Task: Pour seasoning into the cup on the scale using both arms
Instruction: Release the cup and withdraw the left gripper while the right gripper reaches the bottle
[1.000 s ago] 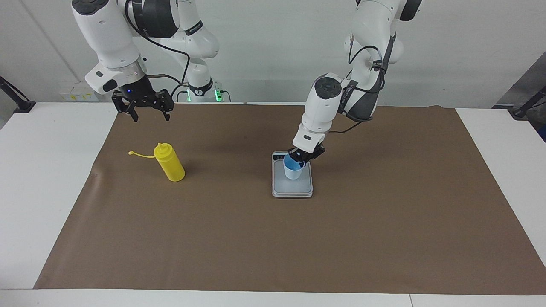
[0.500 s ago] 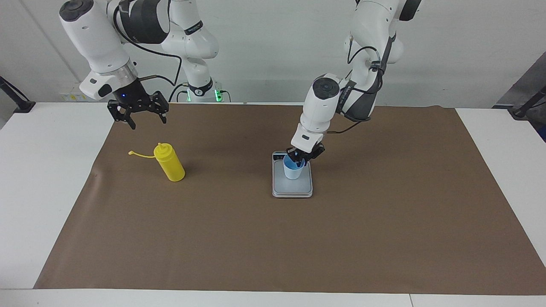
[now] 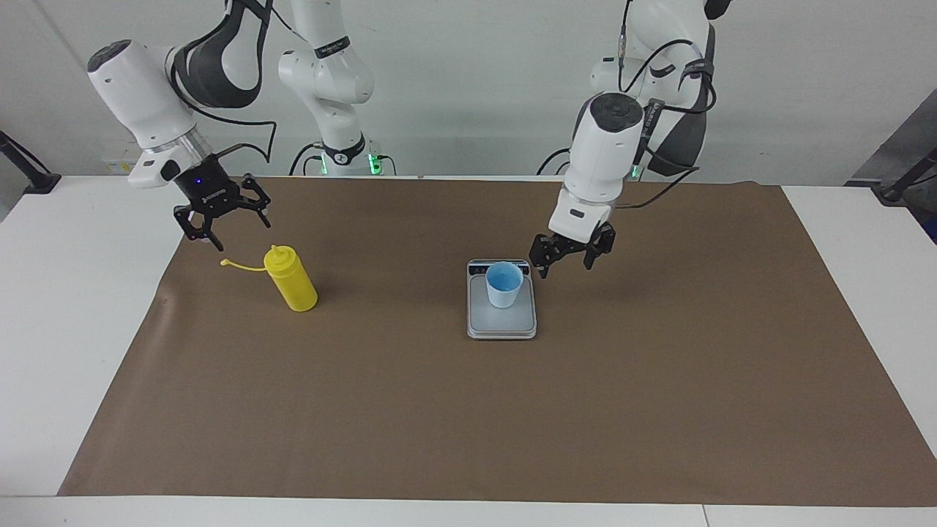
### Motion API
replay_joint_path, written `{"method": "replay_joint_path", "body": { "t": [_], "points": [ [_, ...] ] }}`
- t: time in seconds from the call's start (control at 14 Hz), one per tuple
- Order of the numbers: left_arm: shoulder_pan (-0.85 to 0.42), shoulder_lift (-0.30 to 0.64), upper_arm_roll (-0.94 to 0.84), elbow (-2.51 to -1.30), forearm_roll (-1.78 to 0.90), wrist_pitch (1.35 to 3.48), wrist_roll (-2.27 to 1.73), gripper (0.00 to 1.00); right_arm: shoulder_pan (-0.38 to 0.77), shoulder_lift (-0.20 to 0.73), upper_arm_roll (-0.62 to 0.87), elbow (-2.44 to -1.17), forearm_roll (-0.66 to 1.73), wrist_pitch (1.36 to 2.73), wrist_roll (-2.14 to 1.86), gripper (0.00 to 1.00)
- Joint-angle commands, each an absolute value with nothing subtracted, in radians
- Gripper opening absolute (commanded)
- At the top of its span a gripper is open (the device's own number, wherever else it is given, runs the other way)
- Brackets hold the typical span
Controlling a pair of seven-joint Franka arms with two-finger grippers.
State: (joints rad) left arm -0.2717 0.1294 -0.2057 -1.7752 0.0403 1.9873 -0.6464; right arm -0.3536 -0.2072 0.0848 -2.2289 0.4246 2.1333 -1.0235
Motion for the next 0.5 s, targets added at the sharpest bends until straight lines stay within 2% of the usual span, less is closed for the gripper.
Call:
{"method": "replay_joint_path", "body": {
  "t": [0.0,0.43],
  "points": [
    [-0.186,0.048,-0.210,-1.784,0.051,1.889,-0.481,1.00,-0.394,-0.235,0.091,-2.322,0.544,2.198,-1.199,1.00],
    [-0.022,-0.044,-0.204,-1.778,0.025,1.732,-0.137,1.00,-0.502,-0.074,0.091,-2.398,0.949,2.249,-1.813,1.00]
  ]
}}
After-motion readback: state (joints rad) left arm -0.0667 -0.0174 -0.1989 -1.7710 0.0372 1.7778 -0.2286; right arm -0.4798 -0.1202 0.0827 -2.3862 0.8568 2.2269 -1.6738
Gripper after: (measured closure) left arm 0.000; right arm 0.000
